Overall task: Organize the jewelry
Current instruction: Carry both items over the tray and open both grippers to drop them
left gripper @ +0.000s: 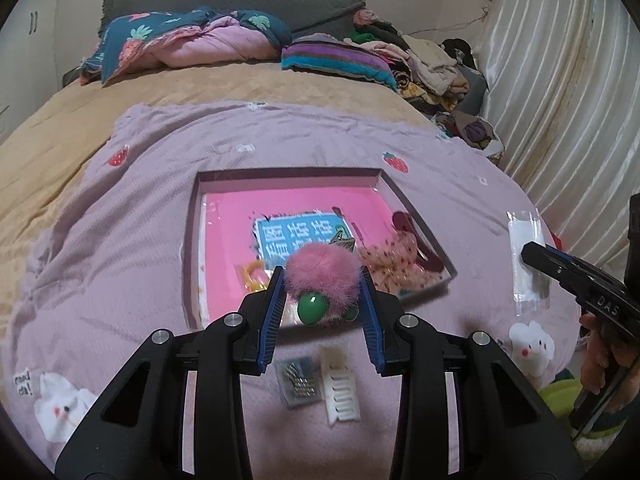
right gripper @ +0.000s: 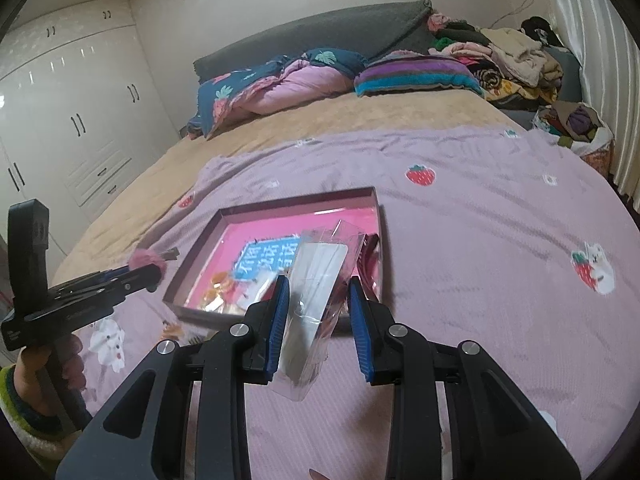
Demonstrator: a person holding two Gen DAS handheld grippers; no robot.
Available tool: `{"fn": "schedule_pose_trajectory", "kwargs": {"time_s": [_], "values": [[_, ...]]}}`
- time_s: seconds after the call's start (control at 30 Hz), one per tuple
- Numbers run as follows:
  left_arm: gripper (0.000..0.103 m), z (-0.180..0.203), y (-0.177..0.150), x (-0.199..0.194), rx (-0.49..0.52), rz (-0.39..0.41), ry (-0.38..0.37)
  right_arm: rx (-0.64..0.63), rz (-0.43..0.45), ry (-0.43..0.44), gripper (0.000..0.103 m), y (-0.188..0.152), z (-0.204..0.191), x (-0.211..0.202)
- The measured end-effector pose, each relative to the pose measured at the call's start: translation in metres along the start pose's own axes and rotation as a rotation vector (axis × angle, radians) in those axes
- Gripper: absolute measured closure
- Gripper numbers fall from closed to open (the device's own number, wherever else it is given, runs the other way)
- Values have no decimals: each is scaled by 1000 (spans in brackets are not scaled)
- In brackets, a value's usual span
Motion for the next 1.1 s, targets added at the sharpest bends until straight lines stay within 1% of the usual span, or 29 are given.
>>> {"fn": "schedule_pose_trajectory", "kwargs": {"time_s": [0.2,0.4,0.73,0.93,1.1], "values": [[76,-13,15,5,-15,7,14,-21,8,9,74,18,-8,8],[76,-28,23,13,-35,-1,29,-44,7,21,74,34,-18,19],[76,-47,23,28,-53,-27,47,-98,-18,44,74,53,-44,50],[76,-62,19,40,-74,-51,60,-132,-51,43,74,54,-56,74],[76,-72,16,49,-89,-67,64,-150,-102,37,74,43,-62,99]]}}
Point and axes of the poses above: each gripper's, at about its wrist camera, not at the fingertips, and x roughly the way its jaws point, z to its right, y to its top, the point moved 8 cm from there along x, roughly the way its jaws point, and after that the axes turned 4 degrees about -y, right-handed, at the moved point
